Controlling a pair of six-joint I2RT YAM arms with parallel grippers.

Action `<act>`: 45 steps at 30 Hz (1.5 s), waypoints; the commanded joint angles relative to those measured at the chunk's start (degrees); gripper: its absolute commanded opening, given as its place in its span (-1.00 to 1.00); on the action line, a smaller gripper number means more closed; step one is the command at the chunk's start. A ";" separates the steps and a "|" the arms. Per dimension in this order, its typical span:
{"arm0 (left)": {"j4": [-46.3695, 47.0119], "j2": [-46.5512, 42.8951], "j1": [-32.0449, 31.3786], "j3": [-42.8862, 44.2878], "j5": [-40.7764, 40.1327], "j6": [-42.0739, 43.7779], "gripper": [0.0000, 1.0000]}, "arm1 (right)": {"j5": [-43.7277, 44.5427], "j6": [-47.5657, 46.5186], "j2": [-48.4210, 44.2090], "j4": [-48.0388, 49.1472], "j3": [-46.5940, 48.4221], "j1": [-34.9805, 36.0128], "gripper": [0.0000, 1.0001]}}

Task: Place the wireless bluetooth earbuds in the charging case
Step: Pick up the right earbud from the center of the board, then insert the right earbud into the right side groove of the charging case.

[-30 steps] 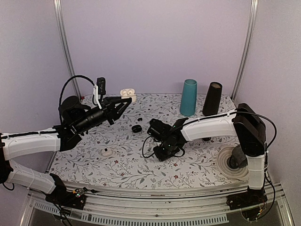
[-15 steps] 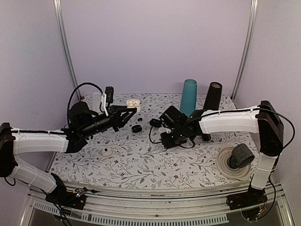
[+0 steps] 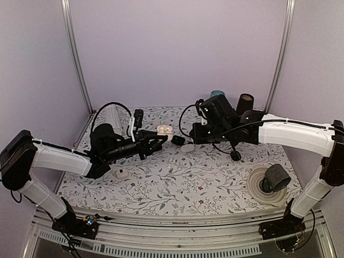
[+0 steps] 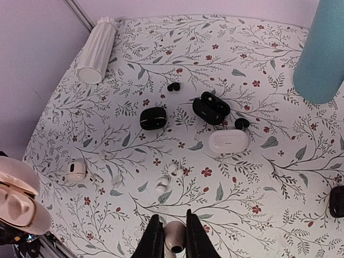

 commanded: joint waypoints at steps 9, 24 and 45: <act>6.28 6.95 -4.22 6.19 2.65 -1.34 -1.00 | 0.22 1.18 -7.55 8.24 1.23 -0.36 -0.75; 12.90 9.55 -5.19 9.46 0.17 -5.92 -1.00 | -5.90 3.99 -14.67 24.33 -8.54 -0.26 -0.75; 11.82 10.12 -5.81 12.68 0.04 -5.58 -1.00 | -5.41 2.95 -15.61 31.43 -11.77 2.15 -0.75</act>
